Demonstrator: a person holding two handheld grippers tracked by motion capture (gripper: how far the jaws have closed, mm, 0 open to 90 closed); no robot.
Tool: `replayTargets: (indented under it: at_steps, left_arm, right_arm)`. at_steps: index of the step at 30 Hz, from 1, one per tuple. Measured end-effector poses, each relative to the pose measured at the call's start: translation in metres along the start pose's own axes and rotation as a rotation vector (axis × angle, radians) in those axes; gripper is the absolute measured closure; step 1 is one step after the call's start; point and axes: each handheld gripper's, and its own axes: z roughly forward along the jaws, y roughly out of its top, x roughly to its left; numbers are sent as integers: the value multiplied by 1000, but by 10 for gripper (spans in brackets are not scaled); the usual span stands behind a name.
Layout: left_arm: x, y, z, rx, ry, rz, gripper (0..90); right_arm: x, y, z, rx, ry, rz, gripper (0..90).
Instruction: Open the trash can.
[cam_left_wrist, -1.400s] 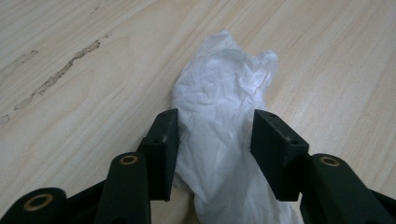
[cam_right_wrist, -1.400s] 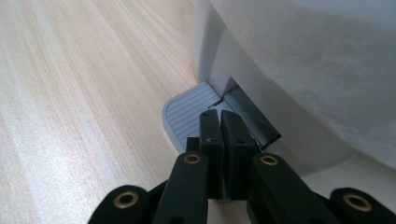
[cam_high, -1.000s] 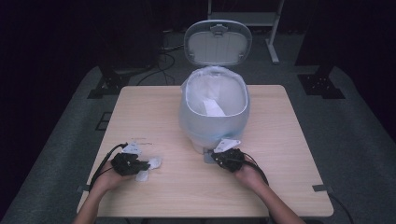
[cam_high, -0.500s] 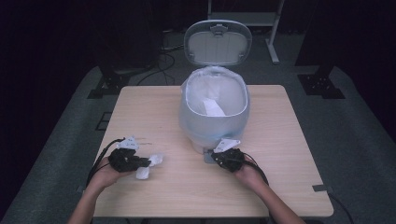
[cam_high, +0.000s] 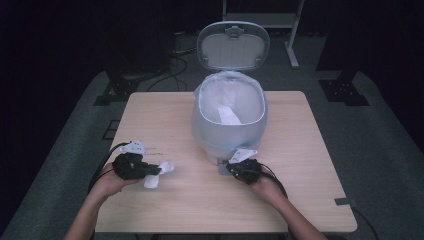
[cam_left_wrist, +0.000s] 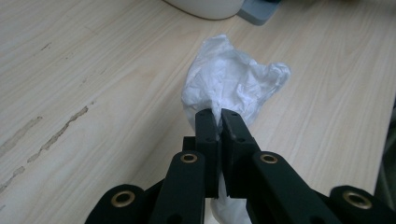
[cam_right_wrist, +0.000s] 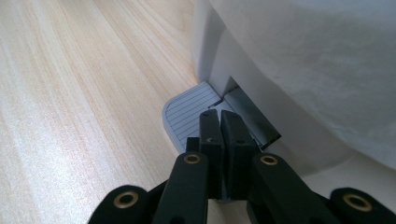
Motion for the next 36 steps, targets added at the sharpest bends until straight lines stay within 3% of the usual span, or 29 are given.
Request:
replayTargets:
  at_steps: [12, 36]
  left_arm:
    - [-5, 19, -11, -15, -28, 15, 867]
    - [-14, 52, -35, -46, -43, 56, 867]
  right_arm:
    - [0, 0, 0, 0, 2, 0, 872]
    - [-1, 0, 0, 0, 5, 1, 872]
